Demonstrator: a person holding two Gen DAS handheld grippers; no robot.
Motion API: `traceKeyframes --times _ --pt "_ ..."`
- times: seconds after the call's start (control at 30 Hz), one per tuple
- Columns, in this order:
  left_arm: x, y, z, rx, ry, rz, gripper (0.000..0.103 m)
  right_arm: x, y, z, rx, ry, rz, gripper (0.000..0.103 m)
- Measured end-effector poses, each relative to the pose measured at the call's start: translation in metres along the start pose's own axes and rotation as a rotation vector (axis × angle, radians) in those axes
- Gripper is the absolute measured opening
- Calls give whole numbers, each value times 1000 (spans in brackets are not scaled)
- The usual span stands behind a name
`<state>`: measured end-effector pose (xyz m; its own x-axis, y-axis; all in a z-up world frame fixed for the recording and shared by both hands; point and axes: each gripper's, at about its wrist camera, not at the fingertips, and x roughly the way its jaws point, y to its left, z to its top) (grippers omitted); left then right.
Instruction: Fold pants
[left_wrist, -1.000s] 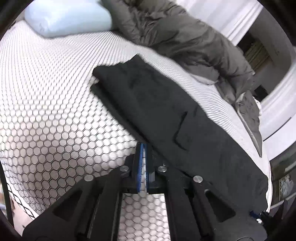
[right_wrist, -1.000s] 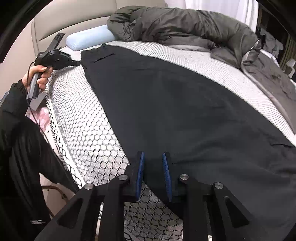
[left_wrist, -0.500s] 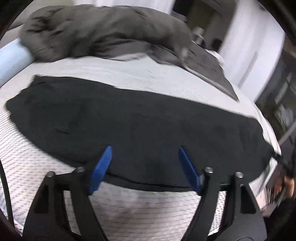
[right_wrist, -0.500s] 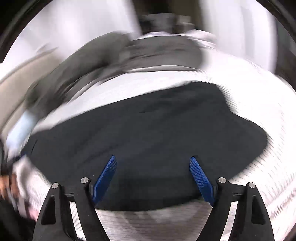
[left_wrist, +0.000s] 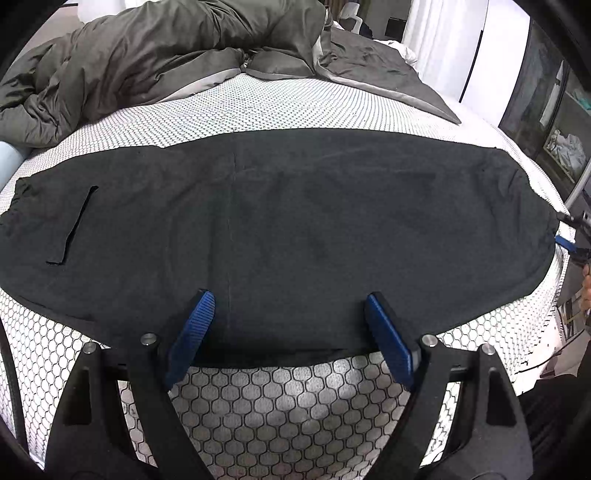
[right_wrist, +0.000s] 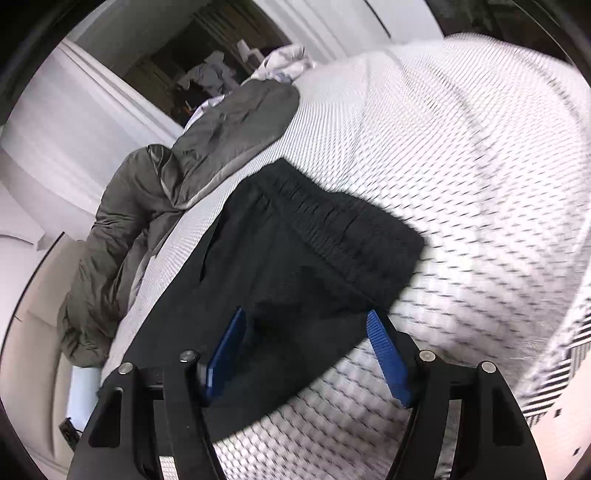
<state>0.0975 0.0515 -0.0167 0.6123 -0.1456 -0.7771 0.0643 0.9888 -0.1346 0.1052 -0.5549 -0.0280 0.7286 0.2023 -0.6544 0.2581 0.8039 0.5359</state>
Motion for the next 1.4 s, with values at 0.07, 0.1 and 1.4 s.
traceKeyframes --times 0.07,0.1,1.4 --pt "-14 3 -12 -6 -9 -14 82 -10 -8 2 7 -41 -90 71" --pt "-19 1 -13 -5 -22 -26 82 -18 -15 -2 32 -58 -94 71" --pt "21 -148 -13 285 36 -255 91 -10 39 27 -30 -163 145 22"
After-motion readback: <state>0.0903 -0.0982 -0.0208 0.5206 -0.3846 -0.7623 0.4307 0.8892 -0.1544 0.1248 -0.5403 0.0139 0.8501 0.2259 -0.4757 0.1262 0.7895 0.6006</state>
